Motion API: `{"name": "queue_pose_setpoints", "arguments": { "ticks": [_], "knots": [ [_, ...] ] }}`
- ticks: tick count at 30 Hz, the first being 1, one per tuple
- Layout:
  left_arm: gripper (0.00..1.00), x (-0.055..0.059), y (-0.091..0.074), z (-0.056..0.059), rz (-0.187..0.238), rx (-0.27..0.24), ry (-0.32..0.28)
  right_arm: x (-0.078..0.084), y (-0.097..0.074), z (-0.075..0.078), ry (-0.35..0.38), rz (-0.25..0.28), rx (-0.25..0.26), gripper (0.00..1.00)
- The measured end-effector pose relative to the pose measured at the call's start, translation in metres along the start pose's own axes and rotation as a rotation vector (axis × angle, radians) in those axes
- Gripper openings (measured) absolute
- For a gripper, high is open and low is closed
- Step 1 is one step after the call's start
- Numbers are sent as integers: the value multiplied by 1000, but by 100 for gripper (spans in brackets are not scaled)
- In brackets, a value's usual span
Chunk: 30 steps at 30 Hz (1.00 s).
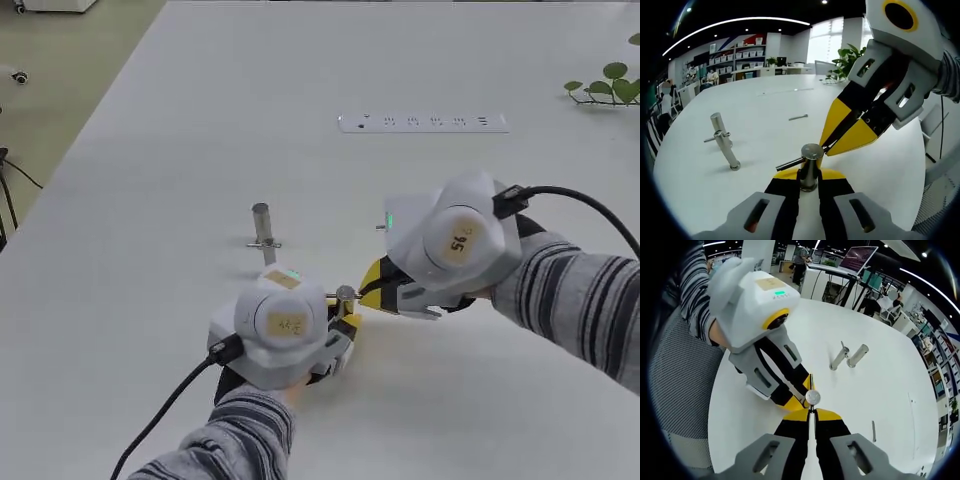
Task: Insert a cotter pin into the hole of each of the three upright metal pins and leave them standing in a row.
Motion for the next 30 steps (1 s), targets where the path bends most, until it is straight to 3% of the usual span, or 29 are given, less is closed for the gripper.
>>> {"name": "queue_pose_setpoints", "arguments": {
  "ticks": [6, 14, 17, 24, 30],
  "knots": [
    [10, 0, 0, 0, 0, 2, 9, 0, 0, 1, 76, 26, 27, 0],
    [9, -1, 0, 0, -6, 16, 10, 10, -7, 0, 292, 85, 109, 12],
    [9, -1, 1, 0, -11, 31, 50, 13, -13, -2, 359, 135, 140, 12],
    [9, -3, 5, -4, -16, 36, 47, 28, -23, -7, 512, 176, 227, 12],
    [9, -6, 10, -15, -25, 34, 62, 35, -31, -10, 547, 195, 261, 16]
  ]
}}
Point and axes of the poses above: the centre of the closed fingertips' face, and the gripper's own axes: y roughly forward along the fingers, z roughly to its right, x roughly out of its underside, the point moved 1 cm from there along -y, roughly backward along the fingers, and after that the axes turned 11 degrees about z, right-handed, at the moved point
